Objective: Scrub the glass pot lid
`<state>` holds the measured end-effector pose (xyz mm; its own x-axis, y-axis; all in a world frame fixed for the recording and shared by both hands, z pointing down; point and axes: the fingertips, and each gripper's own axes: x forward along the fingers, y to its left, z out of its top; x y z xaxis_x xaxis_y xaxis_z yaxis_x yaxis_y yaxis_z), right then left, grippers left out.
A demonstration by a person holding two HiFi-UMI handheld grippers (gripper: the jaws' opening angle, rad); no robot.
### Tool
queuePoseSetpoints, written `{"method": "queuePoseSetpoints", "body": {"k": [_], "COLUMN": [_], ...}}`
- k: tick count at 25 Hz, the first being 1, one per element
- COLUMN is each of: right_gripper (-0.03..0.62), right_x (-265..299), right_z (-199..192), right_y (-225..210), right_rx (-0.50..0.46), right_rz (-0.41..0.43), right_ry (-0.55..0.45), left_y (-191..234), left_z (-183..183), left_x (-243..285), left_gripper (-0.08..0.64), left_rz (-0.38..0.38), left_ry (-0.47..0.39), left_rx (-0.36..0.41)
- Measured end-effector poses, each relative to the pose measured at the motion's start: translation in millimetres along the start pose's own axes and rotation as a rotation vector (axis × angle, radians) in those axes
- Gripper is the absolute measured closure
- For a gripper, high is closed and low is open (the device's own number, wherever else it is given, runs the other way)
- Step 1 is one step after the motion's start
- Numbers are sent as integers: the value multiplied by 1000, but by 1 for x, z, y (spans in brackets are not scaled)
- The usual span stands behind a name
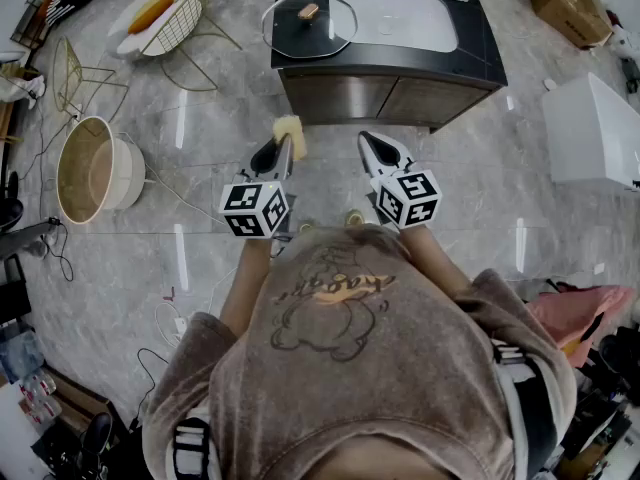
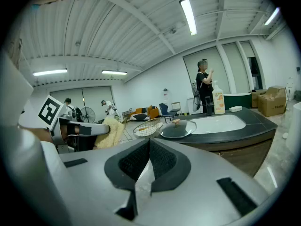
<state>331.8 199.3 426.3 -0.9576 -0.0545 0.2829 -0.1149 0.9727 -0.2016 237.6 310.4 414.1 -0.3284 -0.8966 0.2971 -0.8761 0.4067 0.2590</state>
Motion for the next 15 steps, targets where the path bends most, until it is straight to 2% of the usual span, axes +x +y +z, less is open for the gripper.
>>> {"method": "queuePoseSetpoints", "body": {"k": [5, 15], "right_gripper": [594, 594], "right_x": [14, 37], "right_z": [6, -7], "right_y": [7, 16], "right_rx": [-12, -16], "right_rz": [-18, -63], "right_ry": [-19, -8], "left_y": [18, 55], "left_z": [7, 5], "left_x": [-1, 5], "left_gripper": [508, 508], "left_rz": [-11, -68], "left_ry": [-14, -14], "left_rx": [8, 12]}}
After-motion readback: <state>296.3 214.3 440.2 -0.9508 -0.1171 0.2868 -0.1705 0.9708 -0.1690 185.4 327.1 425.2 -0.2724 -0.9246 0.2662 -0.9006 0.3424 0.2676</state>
